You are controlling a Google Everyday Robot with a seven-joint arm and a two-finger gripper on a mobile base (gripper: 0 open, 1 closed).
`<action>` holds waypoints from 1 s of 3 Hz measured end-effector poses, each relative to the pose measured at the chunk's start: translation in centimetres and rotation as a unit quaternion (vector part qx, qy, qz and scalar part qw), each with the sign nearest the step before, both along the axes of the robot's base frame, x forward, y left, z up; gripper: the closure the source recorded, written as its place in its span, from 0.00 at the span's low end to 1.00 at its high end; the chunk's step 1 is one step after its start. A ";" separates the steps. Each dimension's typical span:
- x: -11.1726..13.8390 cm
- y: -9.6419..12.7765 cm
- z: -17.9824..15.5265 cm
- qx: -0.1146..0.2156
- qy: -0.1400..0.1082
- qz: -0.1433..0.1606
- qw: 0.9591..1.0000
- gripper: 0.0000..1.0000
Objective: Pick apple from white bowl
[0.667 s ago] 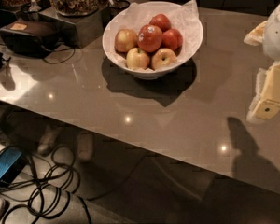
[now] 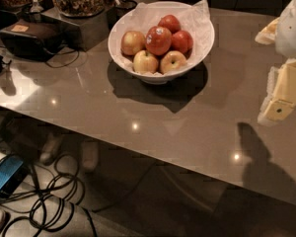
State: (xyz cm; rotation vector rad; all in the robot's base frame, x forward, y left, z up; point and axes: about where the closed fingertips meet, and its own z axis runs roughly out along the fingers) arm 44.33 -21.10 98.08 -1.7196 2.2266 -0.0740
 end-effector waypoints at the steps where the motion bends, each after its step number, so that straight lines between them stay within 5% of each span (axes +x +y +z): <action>1: 1.2 1.7 0.6 -0.007 0.004 0.009 1.000 0.00; 2: 2.2 4.6 1.2 -0.010 0.001 0.048 0.999 0.00; 3: 2.3 4.7 1.4 -0.008 -0.005 0.047 0.999 0.00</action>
Offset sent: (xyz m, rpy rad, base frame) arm 0.0264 0.0765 0.0136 -0.0379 0.0321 0.1938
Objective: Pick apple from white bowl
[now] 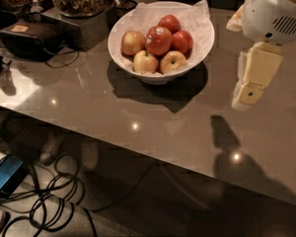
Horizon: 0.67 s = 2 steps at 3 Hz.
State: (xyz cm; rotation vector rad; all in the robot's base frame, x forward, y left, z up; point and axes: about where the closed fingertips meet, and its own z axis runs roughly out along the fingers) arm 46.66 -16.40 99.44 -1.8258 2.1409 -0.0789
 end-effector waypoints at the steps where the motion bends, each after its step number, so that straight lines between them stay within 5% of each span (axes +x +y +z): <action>1: 1.5 1.2 0.0 0.021 -0.005 -0.010 1.000 0.00; 2: 8.0 4.9 0.3 0.028 0.011 -0.044 0.999 0.00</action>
Offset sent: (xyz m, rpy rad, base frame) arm 0.0885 0.0540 -0.0044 0.0719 0.0722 -0.1315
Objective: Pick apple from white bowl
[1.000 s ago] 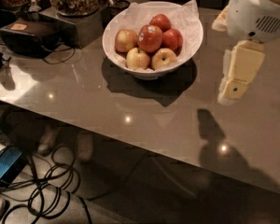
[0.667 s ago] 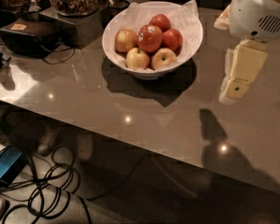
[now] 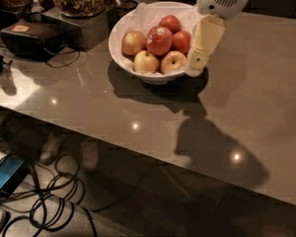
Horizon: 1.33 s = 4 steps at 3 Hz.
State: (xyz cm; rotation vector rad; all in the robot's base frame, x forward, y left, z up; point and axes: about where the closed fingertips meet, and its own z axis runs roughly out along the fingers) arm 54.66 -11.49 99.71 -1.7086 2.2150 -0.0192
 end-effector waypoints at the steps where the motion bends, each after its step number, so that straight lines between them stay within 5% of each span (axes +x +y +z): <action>1: 0.5 0.7 0.4 0.006 -0.010 0.004 1.000 0.00; 3: 4.0 3.1 0.9 0.050 -0.027 0.001 0.998 0.00; 4: 6.0 4.3 1.4 0.058 -0.033 -0.007 0.998 0.15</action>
Offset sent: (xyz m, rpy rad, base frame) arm 0.0214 0.0158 0.0040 0.1103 -0.0345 0.0191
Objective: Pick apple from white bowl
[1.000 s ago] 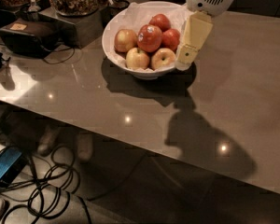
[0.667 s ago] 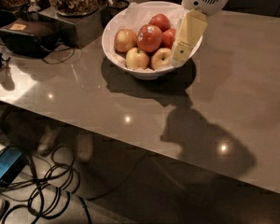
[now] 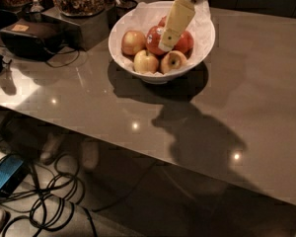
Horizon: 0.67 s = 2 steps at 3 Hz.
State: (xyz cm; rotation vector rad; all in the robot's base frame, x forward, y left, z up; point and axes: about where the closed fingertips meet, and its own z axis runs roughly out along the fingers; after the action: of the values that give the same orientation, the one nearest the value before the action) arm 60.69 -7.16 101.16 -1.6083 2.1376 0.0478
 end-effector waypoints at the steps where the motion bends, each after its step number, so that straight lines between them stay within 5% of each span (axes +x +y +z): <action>1: 1.3 0.7 0.3 0.005 -0.002 -0.005 1.000 0.15; 2: 2.4 1.1 0.2 0.005 -0.002 -0.010 1.000 0.02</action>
Offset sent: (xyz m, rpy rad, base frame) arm 0.0307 0.0093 0.0042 -0.0014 0.0157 -0.0331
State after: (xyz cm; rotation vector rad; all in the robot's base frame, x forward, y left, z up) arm 63.05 -6.08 101.40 -1.5800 2.1464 0.0497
